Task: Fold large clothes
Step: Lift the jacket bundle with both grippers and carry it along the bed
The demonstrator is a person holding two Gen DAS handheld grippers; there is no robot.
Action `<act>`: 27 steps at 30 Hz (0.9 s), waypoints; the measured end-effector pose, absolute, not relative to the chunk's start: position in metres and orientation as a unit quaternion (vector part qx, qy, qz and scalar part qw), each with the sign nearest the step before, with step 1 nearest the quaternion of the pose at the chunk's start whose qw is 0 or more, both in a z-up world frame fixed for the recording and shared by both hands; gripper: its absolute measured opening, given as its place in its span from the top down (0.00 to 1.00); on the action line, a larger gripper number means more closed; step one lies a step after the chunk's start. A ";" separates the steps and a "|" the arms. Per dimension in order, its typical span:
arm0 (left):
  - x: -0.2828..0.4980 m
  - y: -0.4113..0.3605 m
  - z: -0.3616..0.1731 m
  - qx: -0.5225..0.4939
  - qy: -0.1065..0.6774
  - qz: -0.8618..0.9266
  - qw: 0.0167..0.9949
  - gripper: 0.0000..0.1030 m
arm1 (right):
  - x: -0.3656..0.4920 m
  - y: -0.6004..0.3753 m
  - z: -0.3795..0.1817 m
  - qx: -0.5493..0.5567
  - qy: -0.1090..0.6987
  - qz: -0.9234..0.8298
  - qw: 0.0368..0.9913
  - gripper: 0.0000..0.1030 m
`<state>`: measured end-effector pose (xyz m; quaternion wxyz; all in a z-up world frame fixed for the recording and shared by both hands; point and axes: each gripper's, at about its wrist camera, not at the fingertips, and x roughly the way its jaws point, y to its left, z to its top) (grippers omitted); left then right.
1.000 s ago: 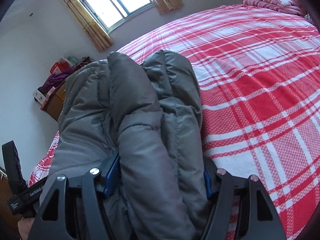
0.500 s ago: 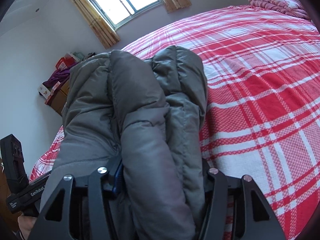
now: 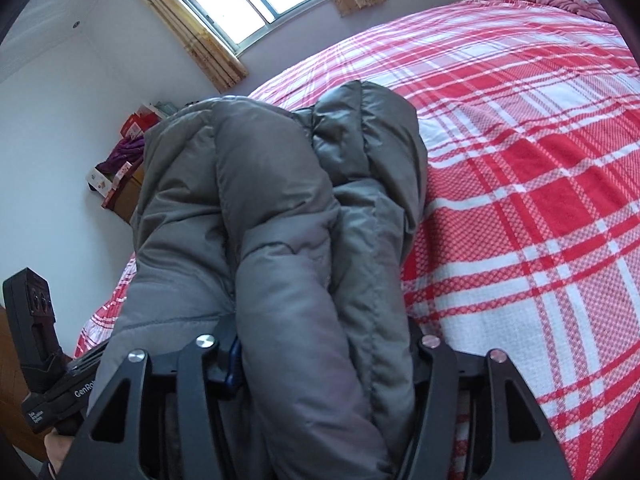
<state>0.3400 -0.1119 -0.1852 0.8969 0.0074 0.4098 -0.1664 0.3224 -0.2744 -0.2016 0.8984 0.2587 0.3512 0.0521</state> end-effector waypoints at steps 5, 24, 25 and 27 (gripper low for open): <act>0.325 -0.124 -0.169 0.062 0.389 -0.159 0.905 0.78 | 0.312 -0.263 -0.193 0.231 0.333 0.071 0.911 0.76; 0.248 -0.056 -0.085 0.068 0.306 -0.133 0.940 0.87 | 0.260 -0.218 -0.138 0.238 0.262 0.139 0.925 0.79; 0.246 -0.050 -0.083 0.068 0.305 -0.127 0.941 0.87 | 0.258 -0.213 -0.137 0.237 0.262 0.144 0.924 0.79; 0.240 -0.035 -0.081 0.066 0.303 -0.117 0.944 0.87 | 0.257 -0.202 -0.132 0.231 0.262 0.154 0.924 0.80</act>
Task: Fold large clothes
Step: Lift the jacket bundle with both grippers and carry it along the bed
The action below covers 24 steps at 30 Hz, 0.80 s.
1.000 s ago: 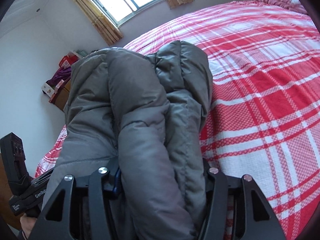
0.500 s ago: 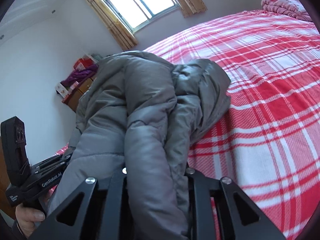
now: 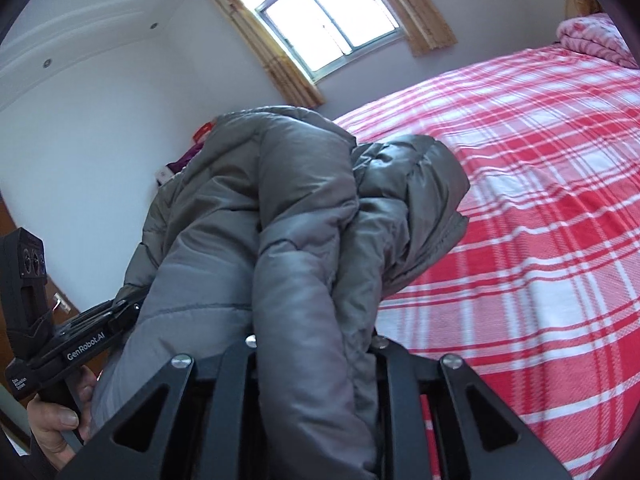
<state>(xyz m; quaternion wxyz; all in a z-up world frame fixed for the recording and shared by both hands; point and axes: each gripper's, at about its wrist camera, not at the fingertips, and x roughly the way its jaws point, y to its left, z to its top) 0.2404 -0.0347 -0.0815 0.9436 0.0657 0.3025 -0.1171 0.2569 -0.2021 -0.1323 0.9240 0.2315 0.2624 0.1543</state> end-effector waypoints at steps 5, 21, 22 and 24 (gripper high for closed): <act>0.233 0.005 -0.081 0.052 0.305 -0.088 0.947 0.87 | 0.261 -0.164 -0.122 0.208 0.267 0.183 0.923 0.80; 0.209 0.116 -0.076 0.007 0.300 -0.018 0.954 0.87 | 0.285 -0.055 -0.113 0.148 0.287 0.262 0.909 0.80; 0.208 0.121 -0.077 0.005 0.300 -0.014 0.954 0.87 | 0.286 -0.049 -0.113 0.144 0.289 0.266 0.908 0.80; 0.207 0.131 -0.081 0.001 0.304 -0.006 0.953 0.87 | 0.290 -0.042 -0.114 0.139 0.292 0.273 0.906 0.80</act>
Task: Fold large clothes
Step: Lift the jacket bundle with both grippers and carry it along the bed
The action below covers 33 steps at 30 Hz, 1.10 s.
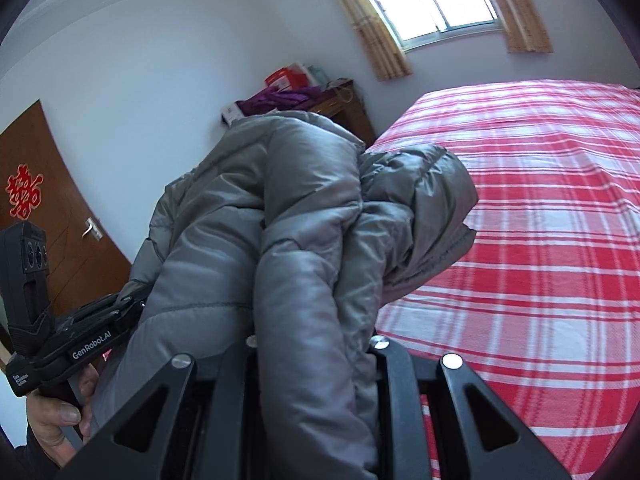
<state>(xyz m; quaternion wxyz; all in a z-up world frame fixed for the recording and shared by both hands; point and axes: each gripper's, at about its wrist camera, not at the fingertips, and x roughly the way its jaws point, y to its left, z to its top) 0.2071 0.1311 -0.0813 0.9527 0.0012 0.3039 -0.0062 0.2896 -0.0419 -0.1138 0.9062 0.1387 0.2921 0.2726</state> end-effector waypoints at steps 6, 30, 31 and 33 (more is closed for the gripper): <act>0.205 0.155 -0.090 -0.015 0.310 0.006 0.951 0.87 | 0.294 -0.018 -0.119 0.122 0.304 0.285 0.901 0.80; 0.205 0.209 -0.130 -0.048 0.342 0.039 0.938 0.87 | 0.318 0.043 -0.144 0.079 0.348 0.305 0.883 0.80; 0.205 0.210 -0.132 -0.048 0.343 0.039 0.937 0.87 | 0.318 0.045 -0.145 0.078 0.349 0.305 0.883 0.80; 0.205 0.211 -0.135 -0.046 0.343 0.040 0.937 0.87 | 0.320 0.046 -0.148 0.076 0.353 0.304 0.882 0.80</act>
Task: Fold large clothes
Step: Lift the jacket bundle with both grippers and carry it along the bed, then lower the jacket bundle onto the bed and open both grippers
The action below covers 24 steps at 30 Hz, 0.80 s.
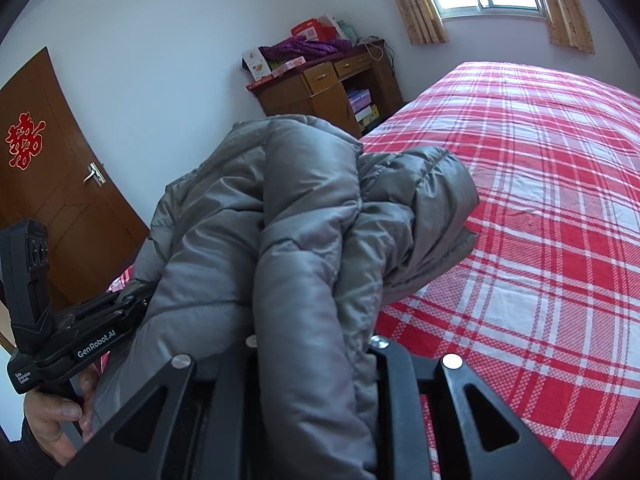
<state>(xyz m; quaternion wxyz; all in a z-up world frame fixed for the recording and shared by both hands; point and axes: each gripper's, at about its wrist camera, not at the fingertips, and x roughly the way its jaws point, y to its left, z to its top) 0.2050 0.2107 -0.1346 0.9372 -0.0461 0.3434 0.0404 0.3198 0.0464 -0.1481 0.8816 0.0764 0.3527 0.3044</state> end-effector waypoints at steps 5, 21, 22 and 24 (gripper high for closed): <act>0.206 0.213 -0.142 -0.042 0.347 0.046 0.936 0.83 | 0.324 0.049 -0.157 0.076 0.363 0.300 0.879 0.80; 0.209 0.216 -0.159 -0.046 0.352 0.073 0.932 0.44 | 0.330 0.049 -0.179 0.068 0.389 0.275 0.877 0.74; 0.209 0.217 -0.160 -0.049 0.352 0.075 0.932 0.43 | 0.331 0.049 -0.181 0.070 0.391 0.272 0.876 0.72; 0.209 0.218 -0.161 -0.054 0.352 0.073 0.931 0.42 | 0.332 0.047 -0.185 0.074 0.396 0.269 0.875 0.69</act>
